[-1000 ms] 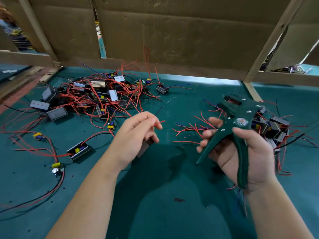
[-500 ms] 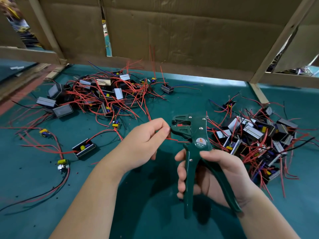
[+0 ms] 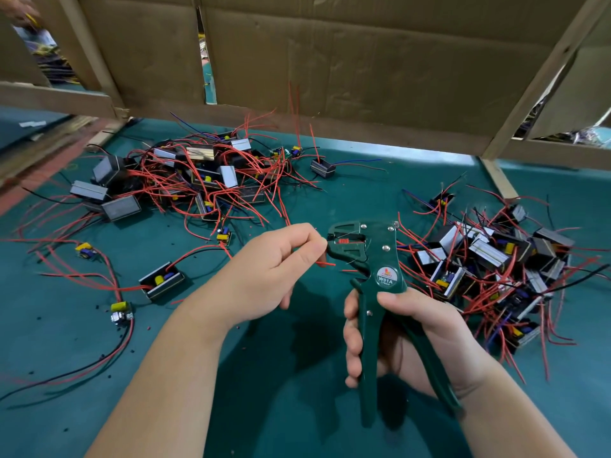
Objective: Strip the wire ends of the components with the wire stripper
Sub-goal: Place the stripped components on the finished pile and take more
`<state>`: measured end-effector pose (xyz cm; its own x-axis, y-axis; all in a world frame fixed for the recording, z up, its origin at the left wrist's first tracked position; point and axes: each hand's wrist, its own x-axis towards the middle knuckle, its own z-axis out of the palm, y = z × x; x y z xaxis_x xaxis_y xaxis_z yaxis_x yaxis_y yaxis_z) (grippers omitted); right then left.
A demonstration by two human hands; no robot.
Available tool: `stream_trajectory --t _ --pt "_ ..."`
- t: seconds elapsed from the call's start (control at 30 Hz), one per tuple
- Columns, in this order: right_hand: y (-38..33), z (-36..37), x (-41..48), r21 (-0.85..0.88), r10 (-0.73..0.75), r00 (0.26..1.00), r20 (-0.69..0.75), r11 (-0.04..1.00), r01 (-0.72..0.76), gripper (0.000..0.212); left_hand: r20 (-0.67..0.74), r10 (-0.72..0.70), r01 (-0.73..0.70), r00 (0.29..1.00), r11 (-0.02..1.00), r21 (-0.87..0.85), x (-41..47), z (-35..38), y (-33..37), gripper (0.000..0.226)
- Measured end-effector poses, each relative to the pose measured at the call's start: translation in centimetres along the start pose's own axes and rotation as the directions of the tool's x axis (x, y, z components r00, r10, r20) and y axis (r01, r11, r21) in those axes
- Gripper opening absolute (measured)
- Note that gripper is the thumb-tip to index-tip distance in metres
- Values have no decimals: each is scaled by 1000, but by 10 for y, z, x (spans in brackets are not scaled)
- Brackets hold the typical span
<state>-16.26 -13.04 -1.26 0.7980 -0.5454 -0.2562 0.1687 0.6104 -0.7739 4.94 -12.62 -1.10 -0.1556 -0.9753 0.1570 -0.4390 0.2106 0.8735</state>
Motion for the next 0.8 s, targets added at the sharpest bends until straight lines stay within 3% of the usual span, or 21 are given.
stream_trajectory --t 0.4,0.8 --pt "0 -2 0 -60 -15 1000 -25 998 13 42 -22 37 -34 999 995 97 -2 -3 -1 21" --pt "1 -6 -1 -94 13 1000 -19 995 -15 38 35 -22 21 999 999 32 -4 -7 2 27"
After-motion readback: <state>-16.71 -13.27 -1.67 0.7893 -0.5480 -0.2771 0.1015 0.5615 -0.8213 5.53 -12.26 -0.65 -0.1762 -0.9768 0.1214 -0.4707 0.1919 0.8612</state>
